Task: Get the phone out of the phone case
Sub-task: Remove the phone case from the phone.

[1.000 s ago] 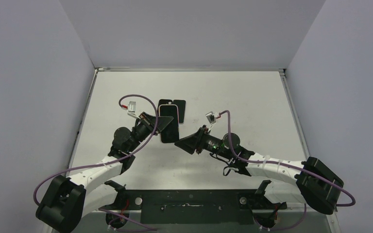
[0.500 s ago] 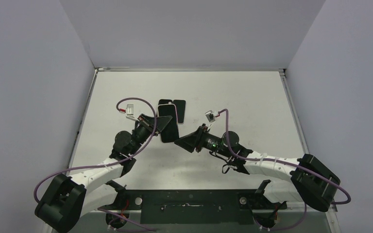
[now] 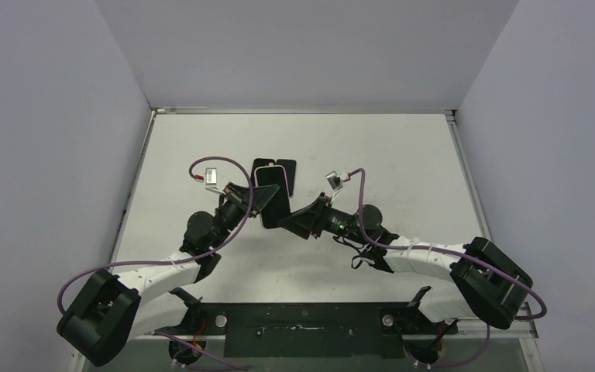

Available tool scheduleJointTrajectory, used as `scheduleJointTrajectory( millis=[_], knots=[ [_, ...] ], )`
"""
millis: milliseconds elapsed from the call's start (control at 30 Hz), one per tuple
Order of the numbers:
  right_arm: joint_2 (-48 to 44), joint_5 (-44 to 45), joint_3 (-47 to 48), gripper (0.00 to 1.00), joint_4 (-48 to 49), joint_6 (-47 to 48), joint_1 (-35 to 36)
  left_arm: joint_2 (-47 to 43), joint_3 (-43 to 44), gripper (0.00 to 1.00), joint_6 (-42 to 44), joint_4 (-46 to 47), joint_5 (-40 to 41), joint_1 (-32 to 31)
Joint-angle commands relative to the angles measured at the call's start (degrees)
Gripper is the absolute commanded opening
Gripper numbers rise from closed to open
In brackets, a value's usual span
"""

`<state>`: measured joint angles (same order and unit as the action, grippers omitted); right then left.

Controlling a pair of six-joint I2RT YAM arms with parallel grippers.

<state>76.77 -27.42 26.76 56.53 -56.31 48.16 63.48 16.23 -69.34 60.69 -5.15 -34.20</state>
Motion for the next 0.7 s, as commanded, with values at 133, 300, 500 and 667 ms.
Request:
scheduleJointTrajectory(
  millis=[133,300,500,667],
  knots=[
    [1.3,0.2,3.67,0.51,10.47,-1.16,-1.24,-1.91,1.74,0.0,-4.69,6.69,-10.87,-4.89],
    [1.58,-0.9,5.01,0.5,11.88,-1.92,-1.53,-0.98,1.44,0.0,-2.26,6.96,-11.38,-5.62],
    [2.39,-1.9,6.74,0.48,14.04,-2.84,-3.22,1.25,1.14,0.0,0.12,10.06,-13.79,-8.28],
    [3.0,-2.92,7.51,0.4,15.5,-3.65,-4.96,0.59,1.7,0.0,3.93,8.09,-15.47,-10.69]
  ],
)
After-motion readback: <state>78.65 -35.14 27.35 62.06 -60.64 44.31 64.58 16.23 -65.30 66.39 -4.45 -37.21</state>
